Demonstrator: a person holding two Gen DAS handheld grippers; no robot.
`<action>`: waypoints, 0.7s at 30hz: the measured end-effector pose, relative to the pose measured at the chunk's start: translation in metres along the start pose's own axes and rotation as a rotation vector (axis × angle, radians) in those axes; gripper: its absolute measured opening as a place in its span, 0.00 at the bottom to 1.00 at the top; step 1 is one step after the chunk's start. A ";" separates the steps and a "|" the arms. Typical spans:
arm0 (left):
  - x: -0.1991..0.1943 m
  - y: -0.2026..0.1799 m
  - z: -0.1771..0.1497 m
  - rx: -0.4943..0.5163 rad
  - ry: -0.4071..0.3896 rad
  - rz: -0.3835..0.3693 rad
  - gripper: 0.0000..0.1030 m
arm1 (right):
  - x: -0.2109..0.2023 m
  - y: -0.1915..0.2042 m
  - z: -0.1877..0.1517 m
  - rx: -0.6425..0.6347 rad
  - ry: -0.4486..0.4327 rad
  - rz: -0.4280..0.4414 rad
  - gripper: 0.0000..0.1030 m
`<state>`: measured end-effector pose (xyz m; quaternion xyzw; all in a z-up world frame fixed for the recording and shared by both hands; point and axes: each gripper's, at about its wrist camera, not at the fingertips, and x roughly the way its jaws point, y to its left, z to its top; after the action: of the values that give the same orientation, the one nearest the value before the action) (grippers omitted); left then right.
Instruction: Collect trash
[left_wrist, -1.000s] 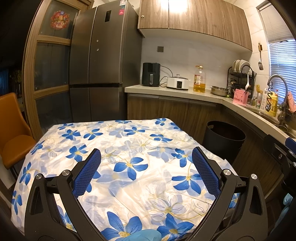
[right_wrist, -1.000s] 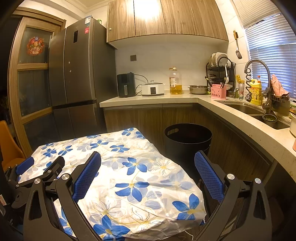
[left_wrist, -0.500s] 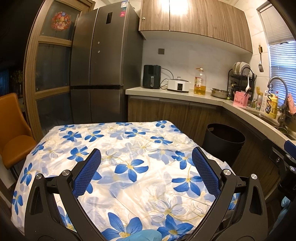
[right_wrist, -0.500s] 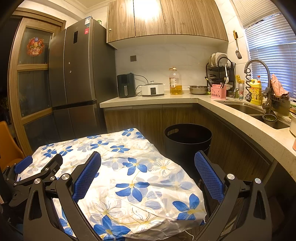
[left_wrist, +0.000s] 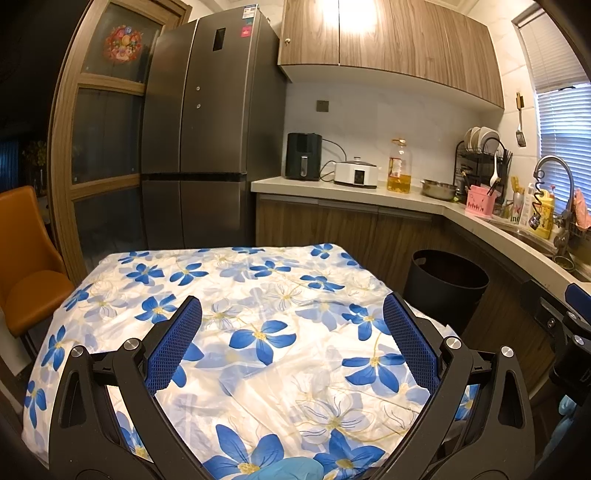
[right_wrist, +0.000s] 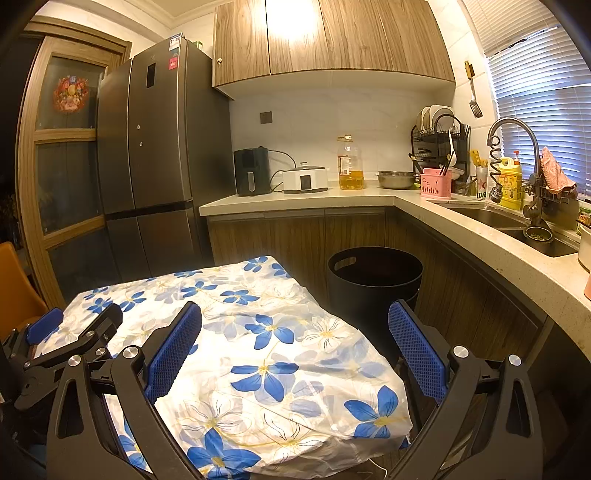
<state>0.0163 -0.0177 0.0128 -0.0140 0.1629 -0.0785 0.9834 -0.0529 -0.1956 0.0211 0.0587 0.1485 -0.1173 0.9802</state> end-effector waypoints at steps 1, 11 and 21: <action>0.000 0.000 0.001 0.000 -0.001 0.000 0.94 | 0.000 0.000 0.000 0.000 0.000 -0.002 0.94; -0.002 -0.001 0.002 0.000 -0.004 -0.003 0.94 | 0.000 0.000 0.000 0.001 0.001 -0.001 0.94; -0.002 0.000 0.002 0.002 -0.007 -0.001 0.94 | 0.000 0.001 0.000 0.001 0.002 0.000 0.94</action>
<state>0.0150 -0.0179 0.0154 -0.0135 0.1593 -0.0793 0.9840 -0.0529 -0.1949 0.0214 0.0593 0.1493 -0.1172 0.9800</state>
